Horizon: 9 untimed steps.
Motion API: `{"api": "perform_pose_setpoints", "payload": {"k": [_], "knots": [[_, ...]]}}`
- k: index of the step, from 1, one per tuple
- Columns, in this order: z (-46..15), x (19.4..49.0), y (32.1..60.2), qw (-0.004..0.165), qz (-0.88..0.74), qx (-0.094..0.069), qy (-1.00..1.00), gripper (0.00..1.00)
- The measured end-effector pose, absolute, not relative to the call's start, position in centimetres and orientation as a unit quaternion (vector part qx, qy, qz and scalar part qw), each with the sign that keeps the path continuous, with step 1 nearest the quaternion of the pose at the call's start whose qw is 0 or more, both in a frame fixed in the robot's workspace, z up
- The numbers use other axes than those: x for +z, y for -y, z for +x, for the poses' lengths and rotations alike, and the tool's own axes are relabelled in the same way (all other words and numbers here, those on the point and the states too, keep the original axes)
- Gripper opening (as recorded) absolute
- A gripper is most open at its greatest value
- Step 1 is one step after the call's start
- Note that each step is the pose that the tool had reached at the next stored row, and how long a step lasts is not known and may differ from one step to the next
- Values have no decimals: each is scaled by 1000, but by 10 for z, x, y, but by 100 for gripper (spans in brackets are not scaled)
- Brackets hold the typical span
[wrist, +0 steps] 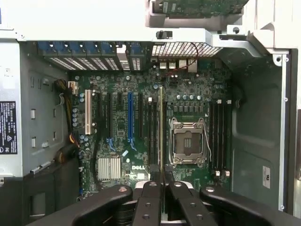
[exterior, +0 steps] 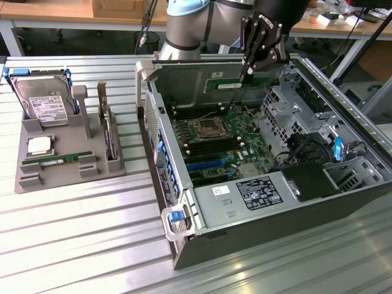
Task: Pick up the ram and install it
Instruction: 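Pick up the ram and move it above insertion slot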
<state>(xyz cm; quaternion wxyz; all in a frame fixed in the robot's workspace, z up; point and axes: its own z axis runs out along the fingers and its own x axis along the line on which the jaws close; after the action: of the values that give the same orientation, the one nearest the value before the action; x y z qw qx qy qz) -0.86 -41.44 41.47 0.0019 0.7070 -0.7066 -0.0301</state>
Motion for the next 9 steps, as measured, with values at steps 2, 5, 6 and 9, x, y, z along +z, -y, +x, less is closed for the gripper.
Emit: {"api": "perform_pose_setpoints", "payload": {"k": [2,5,6,9], "knots": [[-2,415,414,2,707,-30,707,12],[8,415,414,2,707,-30,707,12],[11,415,414,2,707,-30,707,12],[17,415,414,2,707,-30,707,12]]}}
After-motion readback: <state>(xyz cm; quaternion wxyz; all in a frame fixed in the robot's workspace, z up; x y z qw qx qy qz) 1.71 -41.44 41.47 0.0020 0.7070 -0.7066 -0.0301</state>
